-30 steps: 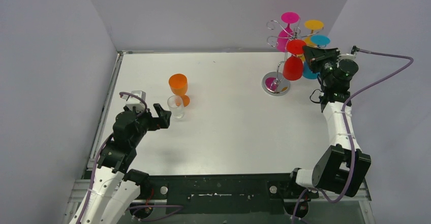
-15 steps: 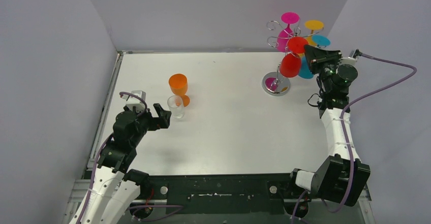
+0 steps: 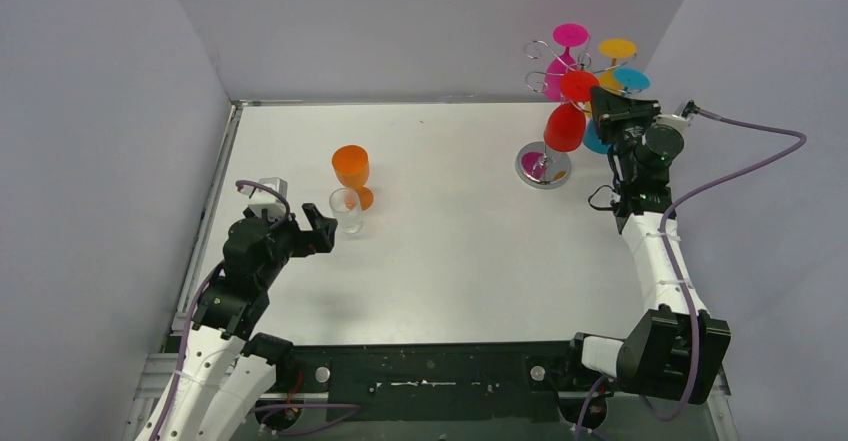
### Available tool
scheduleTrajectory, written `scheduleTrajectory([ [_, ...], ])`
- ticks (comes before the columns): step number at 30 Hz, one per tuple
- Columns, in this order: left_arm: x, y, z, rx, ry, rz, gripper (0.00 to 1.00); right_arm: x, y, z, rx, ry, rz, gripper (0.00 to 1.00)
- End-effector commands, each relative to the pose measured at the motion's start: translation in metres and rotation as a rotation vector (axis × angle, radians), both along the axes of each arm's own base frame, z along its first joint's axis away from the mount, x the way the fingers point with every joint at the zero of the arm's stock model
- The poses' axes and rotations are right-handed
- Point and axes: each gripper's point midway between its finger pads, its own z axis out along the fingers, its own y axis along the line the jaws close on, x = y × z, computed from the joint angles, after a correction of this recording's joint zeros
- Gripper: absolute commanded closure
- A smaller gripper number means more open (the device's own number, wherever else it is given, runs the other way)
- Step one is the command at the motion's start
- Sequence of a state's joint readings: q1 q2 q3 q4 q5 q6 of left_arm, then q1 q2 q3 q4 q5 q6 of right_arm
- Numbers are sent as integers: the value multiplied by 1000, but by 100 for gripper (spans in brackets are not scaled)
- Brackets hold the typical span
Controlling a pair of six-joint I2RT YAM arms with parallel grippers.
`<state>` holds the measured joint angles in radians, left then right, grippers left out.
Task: Take the wine glass off the wine glass rack
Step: Pick up the wine glass from the wine rack.
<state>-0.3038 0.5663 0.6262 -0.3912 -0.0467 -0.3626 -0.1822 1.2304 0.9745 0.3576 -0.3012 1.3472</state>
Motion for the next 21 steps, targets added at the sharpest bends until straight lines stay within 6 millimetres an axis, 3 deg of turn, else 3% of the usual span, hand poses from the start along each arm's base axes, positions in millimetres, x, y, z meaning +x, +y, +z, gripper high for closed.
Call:
scheduleTrajectory([
  [1,5,-2,17,-22,-59,-6,9,-2,-12,34,-16,-122,-125,100],
  [21,7,-1,16,-24,-57,-3,9,-12,-36,29,-34,-83,-289,100],
])
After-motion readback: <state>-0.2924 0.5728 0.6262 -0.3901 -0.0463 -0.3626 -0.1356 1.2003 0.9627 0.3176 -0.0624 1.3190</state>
